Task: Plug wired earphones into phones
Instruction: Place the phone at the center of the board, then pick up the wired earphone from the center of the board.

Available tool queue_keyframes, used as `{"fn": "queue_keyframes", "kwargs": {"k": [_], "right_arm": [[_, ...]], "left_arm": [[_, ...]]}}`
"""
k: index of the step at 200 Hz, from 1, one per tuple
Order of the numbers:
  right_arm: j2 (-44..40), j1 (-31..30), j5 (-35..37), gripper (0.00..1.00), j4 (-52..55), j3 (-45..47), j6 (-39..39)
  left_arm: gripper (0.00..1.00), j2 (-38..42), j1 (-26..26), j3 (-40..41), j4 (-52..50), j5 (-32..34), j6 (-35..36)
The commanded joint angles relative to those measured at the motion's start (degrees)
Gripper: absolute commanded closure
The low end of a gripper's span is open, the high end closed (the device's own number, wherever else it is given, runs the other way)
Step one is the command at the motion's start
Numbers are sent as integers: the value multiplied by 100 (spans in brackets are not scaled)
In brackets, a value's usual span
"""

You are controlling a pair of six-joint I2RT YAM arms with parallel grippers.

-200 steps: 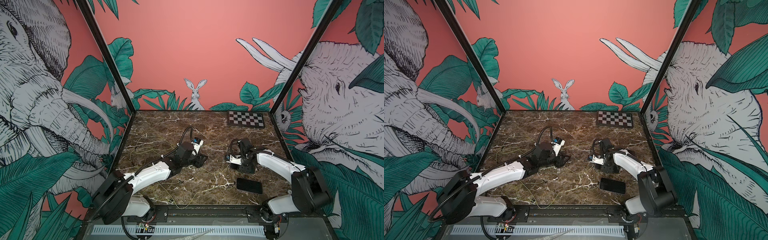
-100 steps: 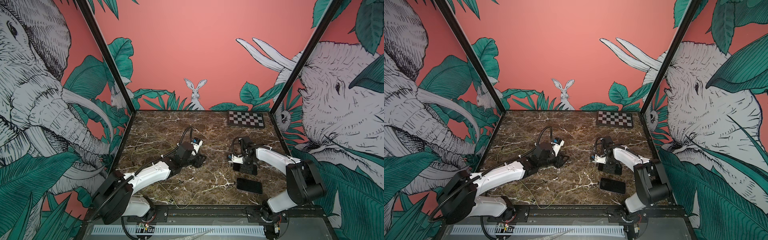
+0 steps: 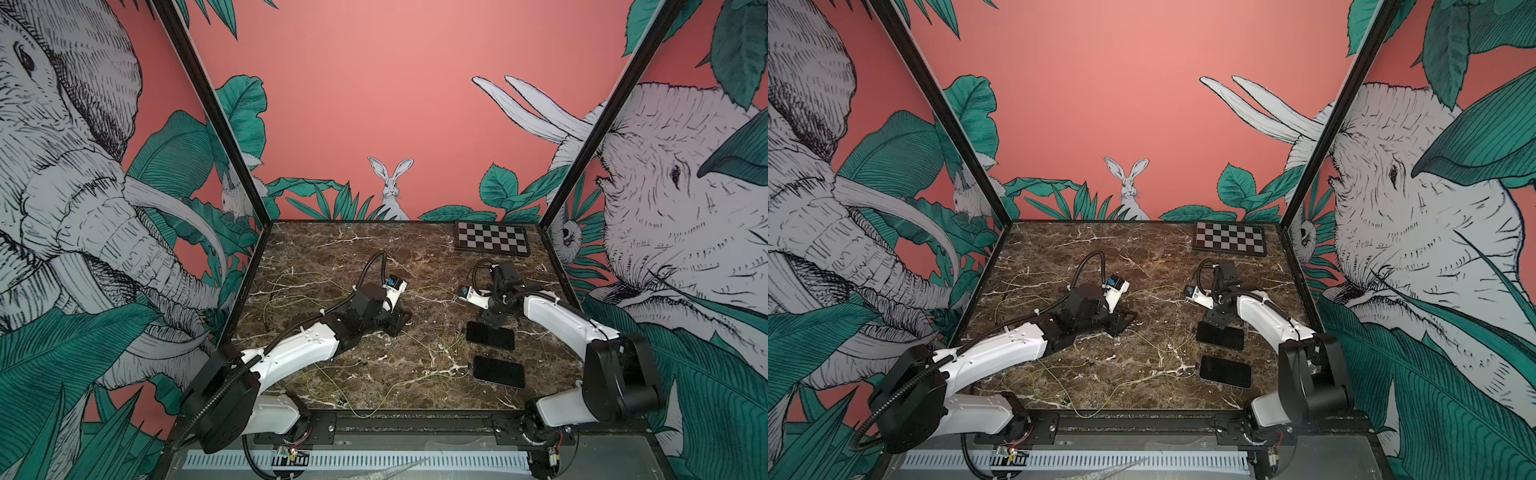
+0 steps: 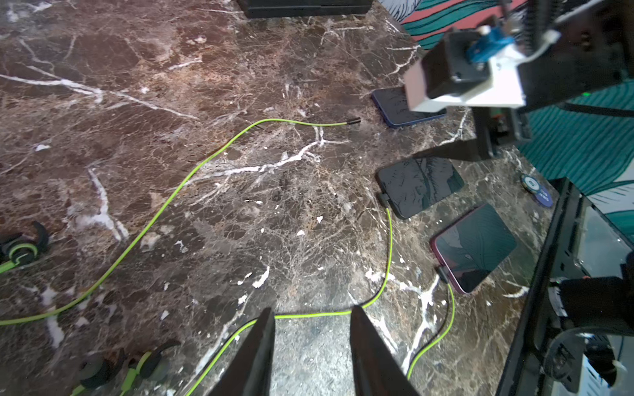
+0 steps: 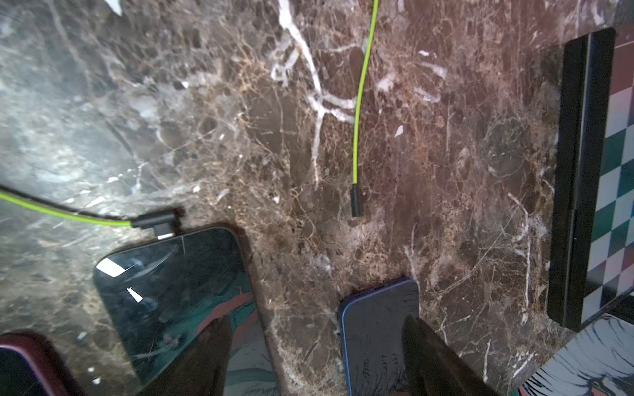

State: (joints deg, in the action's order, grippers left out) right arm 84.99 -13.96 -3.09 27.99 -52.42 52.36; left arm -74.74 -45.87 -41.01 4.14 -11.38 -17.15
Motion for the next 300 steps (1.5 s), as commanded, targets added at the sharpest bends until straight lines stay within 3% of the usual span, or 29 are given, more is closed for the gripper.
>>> {"fn": "queue_keyframes", "kwargs": {"k": [1, 62, 80, 140, 193, 249, 300], "right_arm": [[441, 101, -158, 24, -219, -226, 261], [1363, 222, -277, 35, -628, -768, 494], [1561, 237, -369, 44, -546, -945, 582], [1979, 244, -508, 46, -226, -1248, 749], [2179, 251, -425, 64, 10, -1385, 935], [1704, 244, -702, 85, 218, -1412, 960], [551, 211, -1050, 87, 160, -977, 629]], "left_arm": [[63, 245, -11, -139, -49, -219, 280], [64, 324, -10, -97, -81, -295, 291], [66, 311, -10, -108, -80, -297, 249], [69, 173, -11, -190, -89, -357, 160], [71, 71, -15, -281, -98, -374, 168], [71, 78, -10, -538, -426, -235, 608], [69, 359, -10, -541, -163, -62, 1667]]}}
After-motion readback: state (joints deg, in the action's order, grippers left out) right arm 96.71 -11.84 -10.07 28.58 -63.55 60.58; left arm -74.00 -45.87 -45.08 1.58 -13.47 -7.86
